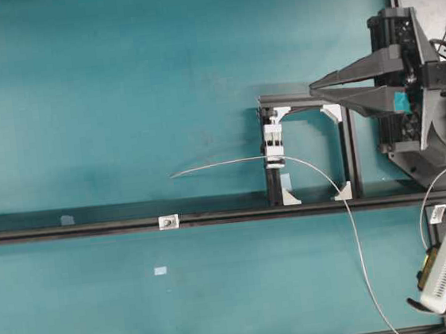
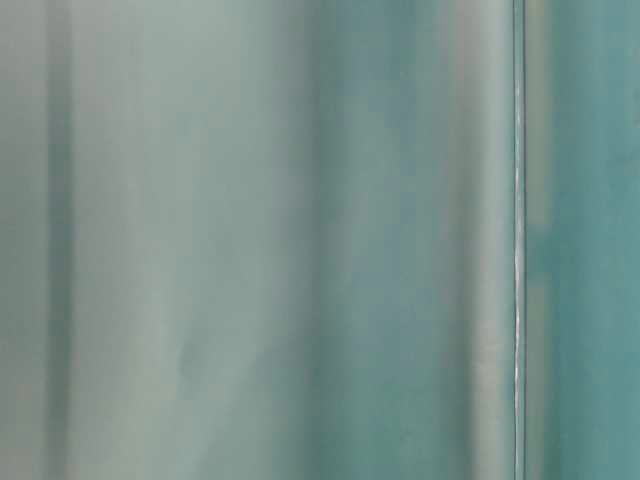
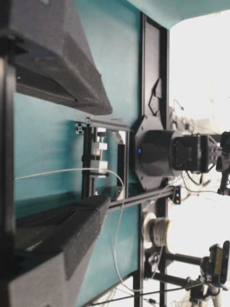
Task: Insert the wire into the hole on the right side and pull it with the left arm.
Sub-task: 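Move the right gripper left over the grey wire end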
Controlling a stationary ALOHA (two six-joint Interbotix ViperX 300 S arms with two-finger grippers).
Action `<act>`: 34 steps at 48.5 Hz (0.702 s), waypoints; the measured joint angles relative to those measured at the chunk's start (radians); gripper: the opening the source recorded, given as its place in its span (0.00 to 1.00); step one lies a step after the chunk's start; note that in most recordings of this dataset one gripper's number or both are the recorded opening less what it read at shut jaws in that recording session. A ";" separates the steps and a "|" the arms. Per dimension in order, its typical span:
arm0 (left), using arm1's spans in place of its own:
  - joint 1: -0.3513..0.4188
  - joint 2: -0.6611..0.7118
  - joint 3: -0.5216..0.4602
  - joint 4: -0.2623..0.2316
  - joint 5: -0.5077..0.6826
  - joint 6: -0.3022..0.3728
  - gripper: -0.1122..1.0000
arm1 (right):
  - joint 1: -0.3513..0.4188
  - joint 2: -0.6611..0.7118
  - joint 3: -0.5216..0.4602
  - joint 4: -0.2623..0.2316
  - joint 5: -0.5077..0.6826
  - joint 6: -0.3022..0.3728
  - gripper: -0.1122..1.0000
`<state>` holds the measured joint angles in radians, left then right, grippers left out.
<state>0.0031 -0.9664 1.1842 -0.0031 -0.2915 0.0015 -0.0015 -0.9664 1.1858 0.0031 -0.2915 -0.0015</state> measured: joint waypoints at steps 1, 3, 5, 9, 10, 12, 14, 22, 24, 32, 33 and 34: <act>0.000 -0.002 0.002 0.000 0.000 -0.002 0.32 | -0.002 0.000 0.002 0.000 0.000 0.002 0.32; -0.002 -0.003 0.020 -0.015 -0.003 -0.012 0.26 | -0.002 0.000 0.012 -0.002 0.000 0.009 0.25; -0.003 -0.008 0.041 -0.025 -0.003 -0.028 0.18 | -0.003 0.003 0.028 -0.002 0.000 0.012 0.18; -0.006 -0.011 0.061 -0.029 -0.006 -0.049 0.08 | -0.006 0.012 0.051 -0.002 0.000 0.020 0.11; -0.008 -0.012 0.066 -0.029 -0.008 -0.055 0.06 | -0.006 0.014 0.055 0.000 0.000 0.025 0.11; -0.009 -0.011 0.072 -0.029 -0.009 -0.067 0.03 | -0.006 0.020 0.061 -0.002 0.000 0.029 0.11; -0.011 -0.011 0.077 -0.031 -0.009 -0.080 0.03 | -0.006 0.026 0.069 0.000 0.000 0.040 0.11; -0.011 0.018 0.087 -0.031 -0.011 -0.089 0.22 | -0.008 0.066 0.080 -0.002 0.000 0.095 0.15; -0.011 0.029 0.087 -0.031 -0.011 -0.086 0.31 | -0.006 0.077 0.080 -0.002 -0.002 0.101 0.21; -0.011 0.080 0.087 -0.031 -0.025 -0.075 0.75 | -0.008 0.114 0.080 0.000 -0.014 0.104 0.62; -0.011 0.084 0.087 -0.031 -0.028 -0.075 0.80 | -0.008 0.118 0.080 0.000 -0.017 0.104 0.69; -0.011 0.091 0.086 -0.031 -0.031 -0.074 0.84 | -0.008 0.121 0.080 0.000 -0.018 0.104 0.74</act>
<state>-0.0077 -0.8759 1.2701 -0.0337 -0.3221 -0.0721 -0.0092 -0.8452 1.2655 0.0031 -0.3099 0.1028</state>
